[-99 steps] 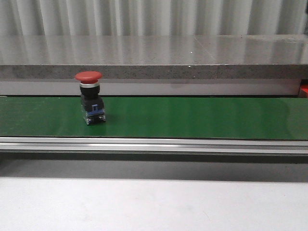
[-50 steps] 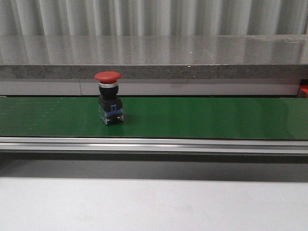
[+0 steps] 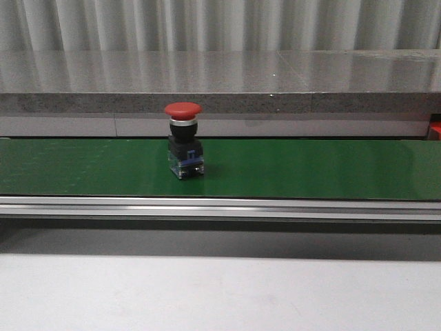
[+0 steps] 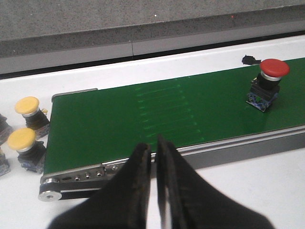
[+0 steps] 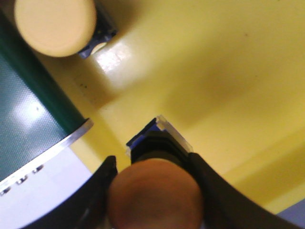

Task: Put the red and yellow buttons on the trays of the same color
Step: 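Carry the yellow button into the yellow tray and release it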

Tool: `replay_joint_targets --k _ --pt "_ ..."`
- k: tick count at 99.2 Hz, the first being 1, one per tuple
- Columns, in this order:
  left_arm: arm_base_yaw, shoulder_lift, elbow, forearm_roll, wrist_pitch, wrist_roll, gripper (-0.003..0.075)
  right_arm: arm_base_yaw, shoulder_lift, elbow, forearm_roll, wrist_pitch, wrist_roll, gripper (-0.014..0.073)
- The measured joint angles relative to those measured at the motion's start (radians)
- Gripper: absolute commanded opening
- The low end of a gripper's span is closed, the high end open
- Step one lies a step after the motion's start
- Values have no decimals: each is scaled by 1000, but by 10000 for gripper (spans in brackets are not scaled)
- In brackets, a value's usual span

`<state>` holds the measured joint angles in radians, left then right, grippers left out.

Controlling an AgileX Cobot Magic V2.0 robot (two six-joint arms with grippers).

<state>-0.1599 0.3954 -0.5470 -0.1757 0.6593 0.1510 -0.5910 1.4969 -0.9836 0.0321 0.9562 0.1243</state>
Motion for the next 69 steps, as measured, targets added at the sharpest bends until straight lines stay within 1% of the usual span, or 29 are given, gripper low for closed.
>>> replay_joint_targets --k 13,24,25,32,35,39,42,47,54,59,69 --pt "0 0 0 0 0 0 -6 0 0 52 0 -114 28 161" --pt "0 0 0 0 0 1 -6 0 10 59 4 -157 41 161" --pt "0 0 0 0 0 1 -6 0 79 59 30 -200 44 163" --pt "0 0 0 0 0 1 -6 0 104 59 41 -205 46 183" --pt "0 0 0 0 0 1 -6 0 112 59 41 -205 46 206" --pt "0 0 0 0 0 1 -6 0 117 59 41 -205 46 260" --pt "0 0 0 0 0 1 -6 0 116 59 43 -205 46 309" --pt "0 0 0 0 0 1 -6 0 116 59 43 -205 46 419" --pt "0 0 0 0 0 1 -6 0 116 59 45 -205 46 524" --pt "0 0 0 0 0 1 -6 0 117 59 40 -205 46 556" --pt "0 0 0 0 0 1 -6 -5 117 59 28 -203 46 558"
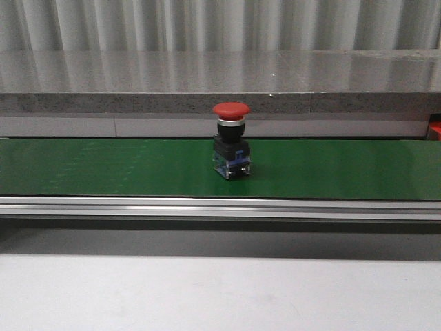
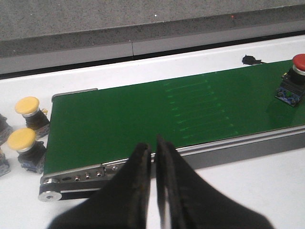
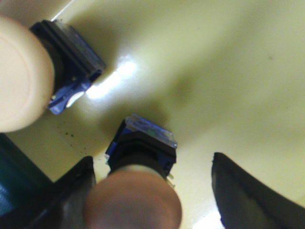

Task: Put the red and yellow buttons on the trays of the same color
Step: 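Carry the yellow button into the yellow tray and release it, then grasp the red button at the belt's end with the right gripper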

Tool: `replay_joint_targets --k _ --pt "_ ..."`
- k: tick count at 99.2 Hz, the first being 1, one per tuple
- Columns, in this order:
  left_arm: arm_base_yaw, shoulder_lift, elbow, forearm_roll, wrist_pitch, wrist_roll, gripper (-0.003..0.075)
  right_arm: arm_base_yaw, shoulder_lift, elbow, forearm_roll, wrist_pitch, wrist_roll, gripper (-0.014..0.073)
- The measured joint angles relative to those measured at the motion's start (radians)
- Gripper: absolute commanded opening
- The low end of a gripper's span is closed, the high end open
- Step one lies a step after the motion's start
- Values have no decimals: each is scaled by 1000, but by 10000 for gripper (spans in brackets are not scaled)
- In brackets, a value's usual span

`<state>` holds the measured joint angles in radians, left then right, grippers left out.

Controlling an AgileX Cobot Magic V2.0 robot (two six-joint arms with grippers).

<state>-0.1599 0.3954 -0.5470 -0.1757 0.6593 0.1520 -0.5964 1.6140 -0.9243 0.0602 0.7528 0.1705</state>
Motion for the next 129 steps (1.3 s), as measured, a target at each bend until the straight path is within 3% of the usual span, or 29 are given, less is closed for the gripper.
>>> replay_joint_targets --k 34,53,90,129 --pt "0 0 0 0 0 0 -6 -2 -216 0 6 15 -7 558" --pt "0 0 0 0 0 0 -6 60 -363 0 6 42 -32 558" --pt "0 0 0 0 0 0 -6 421 -380 -185 6 211 -79 558" --pt "0 0 0 0 0 0 -6 743 -191 -430 12 417 -178 558"
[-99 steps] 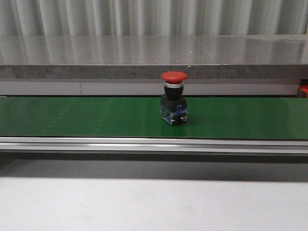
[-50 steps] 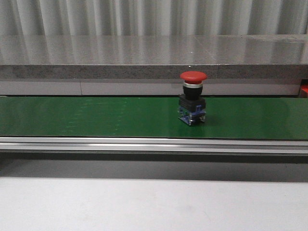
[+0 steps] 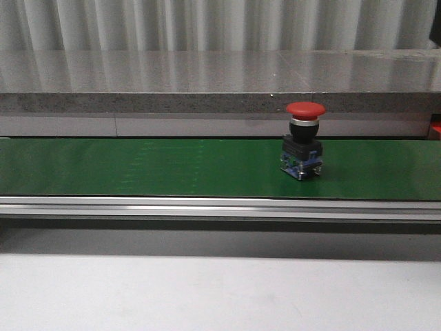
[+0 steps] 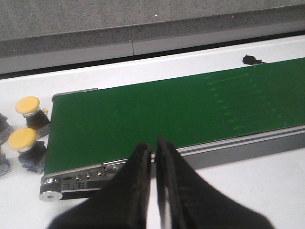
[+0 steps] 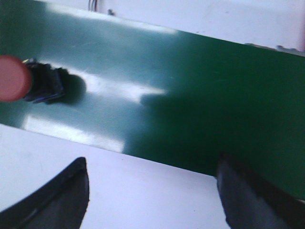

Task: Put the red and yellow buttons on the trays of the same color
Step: 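Grasp the red button at the belt's end with the right gripper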

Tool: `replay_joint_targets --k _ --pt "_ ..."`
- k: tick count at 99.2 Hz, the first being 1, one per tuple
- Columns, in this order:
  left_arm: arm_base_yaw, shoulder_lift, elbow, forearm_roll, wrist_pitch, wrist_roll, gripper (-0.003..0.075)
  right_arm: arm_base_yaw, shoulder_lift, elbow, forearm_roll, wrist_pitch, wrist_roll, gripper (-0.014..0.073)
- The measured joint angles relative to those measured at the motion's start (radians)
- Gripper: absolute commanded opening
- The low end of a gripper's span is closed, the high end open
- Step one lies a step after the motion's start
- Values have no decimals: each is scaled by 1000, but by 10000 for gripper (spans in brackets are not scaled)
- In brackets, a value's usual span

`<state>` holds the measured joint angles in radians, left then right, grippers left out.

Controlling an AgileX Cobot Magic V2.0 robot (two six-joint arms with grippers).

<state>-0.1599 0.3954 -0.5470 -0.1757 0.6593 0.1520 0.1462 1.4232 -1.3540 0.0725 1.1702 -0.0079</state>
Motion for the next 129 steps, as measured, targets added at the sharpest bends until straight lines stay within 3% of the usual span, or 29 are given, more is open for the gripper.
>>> replay_joint_targets --k 29,74,81,94,101,129 --pt "0 0 0 0 0 0 -6 86 175 -89 141 59 -188 558" --pt "0 0 0 0 0 0 -6 88 339 -111 166 14 -258 552" --pt "0 0 0 0 0 0 -6 89 361 -111 160 0 -258 492" --pt "0 0 0 0 0 0 -6 89 379 -111 135 -13 -258 267" --pt "0 0 0 0 0 0 -6 89 379 -111 131 -21 -258 188" --pt "0 0 0 0 0 0 -6 46 366 -156 120 -19 -258 161"
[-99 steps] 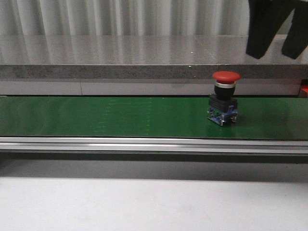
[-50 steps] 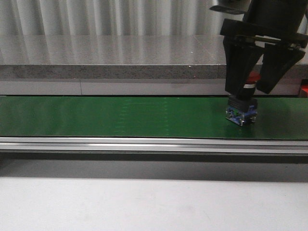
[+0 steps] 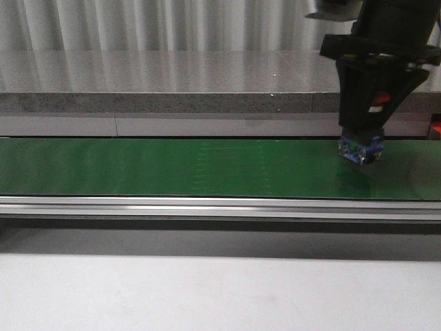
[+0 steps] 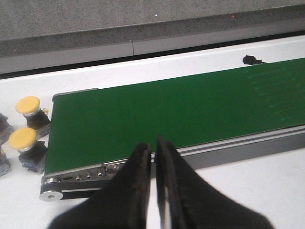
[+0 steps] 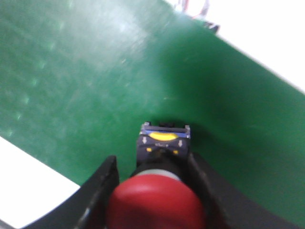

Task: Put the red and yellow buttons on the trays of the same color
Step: 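Grasp the red button at the belt's end with the right gripper, then carry the red button into the red tray and release it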

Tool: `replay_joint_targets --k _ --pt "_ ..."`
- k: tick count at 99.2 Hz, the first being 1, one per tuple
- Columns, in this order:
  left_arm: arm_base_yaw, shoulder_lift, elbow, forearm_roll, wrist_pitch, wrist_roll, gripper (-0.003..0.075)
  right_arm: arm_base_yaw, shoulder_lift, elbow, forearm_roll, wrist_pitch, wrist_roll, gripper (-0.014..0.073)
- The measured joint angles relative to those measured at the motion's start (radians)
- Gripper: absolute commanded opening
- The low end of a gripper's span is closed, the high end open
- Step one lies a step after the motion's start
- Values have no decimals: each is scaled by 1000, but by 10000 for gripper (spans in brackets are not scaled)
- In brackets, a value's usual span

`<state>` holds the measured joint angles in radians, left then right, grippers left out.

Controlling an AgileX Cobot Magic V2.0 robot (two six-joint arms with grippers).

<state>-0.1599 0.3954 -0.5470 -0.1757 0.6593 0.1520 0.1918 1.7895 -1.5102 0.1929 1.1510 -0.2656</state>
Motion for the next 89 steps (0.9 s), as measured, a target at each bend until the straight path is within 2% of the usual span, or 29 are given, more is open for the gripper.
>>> replay_joint_targets --k 21,22,28,51,89 --pt "0 0 0 0 0 0 -6 -157 -32 -87 -65 6 2 161" --pt "0 0 0 0 0 0 -6 -444 -27 -100 -85 14 2 161" --pt "0 0 0 0 0 0 -6 -494 -18 -100 -87 14 6 161" --pt "0 0 0 0 0 0 -6 -604 28 -100 -89 -5 20 161" --pt "0 0 0 0 0 0 -6 -618 153 -100 -89 -76 26 161"
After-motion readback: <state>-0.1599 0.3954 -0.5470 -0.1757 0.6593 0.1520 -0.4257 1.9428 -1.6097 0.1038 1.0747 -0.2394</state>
